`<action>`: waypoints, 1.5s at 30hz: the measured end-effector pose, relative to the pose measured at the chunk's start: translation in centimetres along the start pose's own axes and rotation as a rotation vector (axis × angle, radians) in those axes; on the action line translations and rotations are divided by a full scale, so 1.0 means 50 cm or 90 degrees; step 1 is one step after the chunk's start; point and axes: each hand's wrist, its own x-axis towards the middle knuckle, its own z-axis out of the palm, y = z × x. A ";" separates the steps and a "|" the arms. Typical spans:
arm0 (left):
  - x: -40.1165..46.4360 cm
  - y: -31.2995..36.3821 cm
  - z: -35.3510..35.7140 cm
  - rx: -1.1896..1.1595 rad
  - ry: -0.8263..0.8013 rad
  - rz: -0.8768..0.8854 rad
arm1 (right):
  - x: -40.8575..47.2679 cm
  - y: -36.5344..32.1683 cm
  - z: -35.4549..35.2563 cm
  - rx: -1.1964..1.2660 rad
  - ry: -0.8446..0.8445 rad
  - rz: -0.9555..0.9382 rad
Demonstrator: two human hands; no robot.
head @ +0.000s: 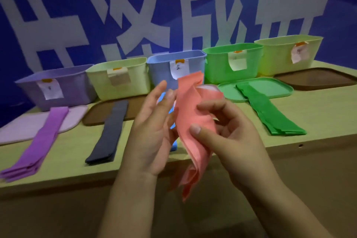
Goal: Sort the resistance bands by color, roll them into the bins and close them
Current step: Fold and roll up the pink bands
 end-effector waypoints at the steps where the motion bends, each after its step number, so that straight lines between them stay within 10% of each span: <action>1: -0.001 -0.004 -0.006 -0.008 0.014 0.007 | -0.009 0.009 0.005 0.012 -0.001 0.008; 13: -0.008 -0.057 -0.032 0.105 -0.034 0.196 | -0.029 0.059 -0.022 -0.004 -0.025 0.148; 31: -0.028 -0.126 -0.040 0.135 0.135 0.161 | 0.029 0.070 -0.037 0.098 0.135 0.008; 45: -0.024 -0.087 -0.026 0.207 -0.011 0.097 | 0.007 0.043 -0.039 -0.022 0.047 -0.057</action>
